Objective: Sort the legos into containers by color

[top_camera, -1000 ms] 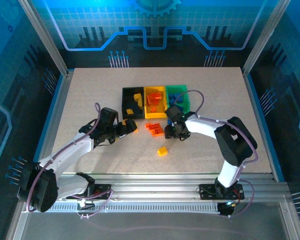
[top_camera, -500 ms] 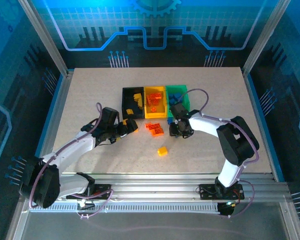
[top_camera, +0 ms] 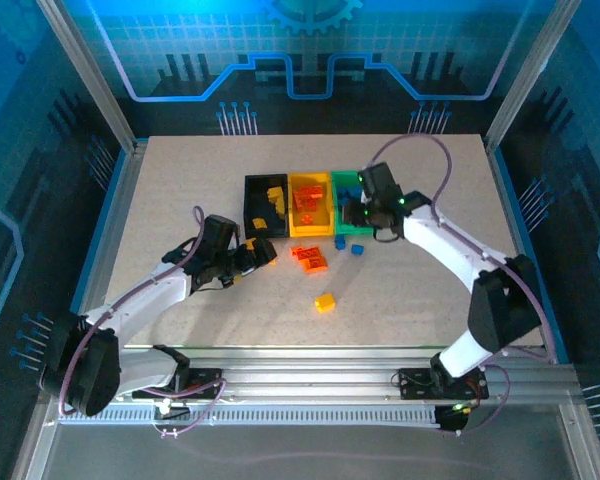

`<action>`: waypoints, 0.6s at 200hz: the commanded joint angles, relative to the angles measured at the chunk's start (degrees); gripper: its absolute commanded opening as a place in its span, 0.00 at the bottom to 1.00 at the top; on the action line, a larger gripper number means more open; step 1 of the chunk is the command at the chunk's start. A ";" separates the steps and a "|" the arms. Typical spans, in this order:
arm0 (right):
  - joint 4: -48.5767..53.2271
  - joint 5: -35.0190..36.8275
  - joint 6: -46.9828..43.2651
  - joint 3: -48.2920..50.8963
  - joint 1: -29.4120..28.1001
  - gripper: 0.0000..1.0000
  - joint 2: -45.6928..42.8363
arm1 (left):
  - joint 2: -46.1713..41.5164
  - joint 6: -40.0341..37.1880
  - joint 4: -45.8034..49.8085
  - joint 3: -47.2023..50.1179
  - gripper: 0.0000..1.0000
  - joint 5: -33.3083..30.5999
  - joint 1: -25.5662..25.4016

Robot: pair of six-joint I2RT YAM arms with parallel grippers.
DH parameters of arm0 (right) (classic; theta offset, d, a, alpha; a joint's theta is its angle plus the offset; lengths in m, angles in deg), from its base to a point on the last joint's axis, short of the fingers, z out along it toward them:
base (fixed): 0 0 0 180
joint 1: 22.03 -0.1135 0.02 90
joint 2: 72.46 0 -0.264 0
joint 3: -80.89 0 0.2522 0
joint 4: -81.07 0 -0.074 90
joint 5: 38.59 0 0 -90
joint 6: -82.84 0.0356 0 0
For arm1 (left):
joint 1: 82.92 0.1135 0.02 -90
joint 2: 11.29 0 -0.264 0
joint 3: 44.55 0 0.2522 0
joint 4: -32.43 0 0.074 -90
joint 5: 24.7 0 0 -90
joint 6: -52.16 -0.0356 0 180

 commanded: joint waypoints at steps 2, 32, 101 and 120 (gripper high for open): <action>1.66 3.83 -1.20 -6.97 2.51 0.38 8.79 | -1.33 -0.69 0.59 0.87 0.99 1.62 0.40; 5.12 4.36 -1.87 -18.57 4.22 0.38 20.06 | -2.09 -0.82 1.41 1.30 0.99 1.90 0.42; 5.26 2.75 -1.36 -17.52 3.57 0.70 15.36 | -3.46 -1.51 1.73 1.27 0.99 1.53 0.41; 3.23 2.20 0.01 -8.42 2.71 0.72 8.57 | -3.73 -1.44 1.22 1.42 0.99 1.29 0.40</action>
